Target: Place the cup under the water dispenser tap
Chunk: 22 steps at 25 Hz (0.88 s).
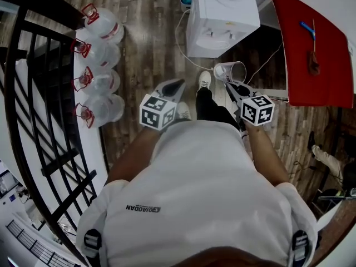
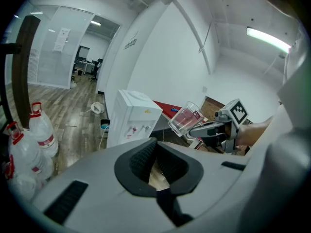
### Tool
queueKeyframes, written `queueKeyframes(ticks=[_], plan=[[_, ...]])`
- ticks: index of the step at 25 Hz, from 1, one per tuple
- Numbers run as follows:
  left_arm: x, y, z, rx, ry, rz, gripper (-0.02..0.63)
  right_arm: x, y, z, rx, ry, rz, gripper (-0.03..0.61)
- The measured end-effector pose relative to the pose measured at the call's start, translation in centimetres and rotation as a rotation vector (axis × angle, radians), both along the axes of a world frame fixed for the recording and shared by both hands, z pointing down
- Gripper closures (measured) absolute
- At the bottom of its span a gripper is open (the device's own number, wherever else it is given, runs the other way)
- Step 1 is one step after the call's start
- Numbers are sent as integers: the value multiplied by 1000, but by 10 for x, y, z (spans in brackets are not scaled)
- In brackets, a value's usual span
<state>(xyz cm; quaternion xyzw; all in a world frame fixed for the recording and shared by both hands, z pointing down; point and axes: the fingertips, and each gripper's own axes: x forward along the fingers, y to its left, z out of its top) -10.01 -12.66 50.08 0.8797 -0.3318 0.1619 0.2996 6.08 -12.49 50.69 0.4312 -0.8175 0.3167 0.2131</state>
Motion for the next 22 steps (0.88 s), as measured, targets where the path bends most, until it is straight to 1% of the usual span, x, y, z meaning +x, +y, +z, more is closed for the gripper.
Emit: queueKeyframes(ticks=[3,6,12,17,20,22], plan=[[-12,-4,1,-7,-7,-42,617,1,-12,10,-2,22,-7,535],[-18,-11,1,-4,-16,-67,617,4,-28,28,-10,66,-10,535],[-20,-29,26,-35,-60,-82,617,8,-56,93,-92,109,-29,535],[-1,-55,54,-75,-103,-61,617,12,-74,162,-179,157,-67,536],[18,-75,69,-98,-121,-50,617,20,-92,201,-213,187,-85,537],[34,-80,78,-130,-130,-42,617,28,-101,227,-237,210,-87,537]])
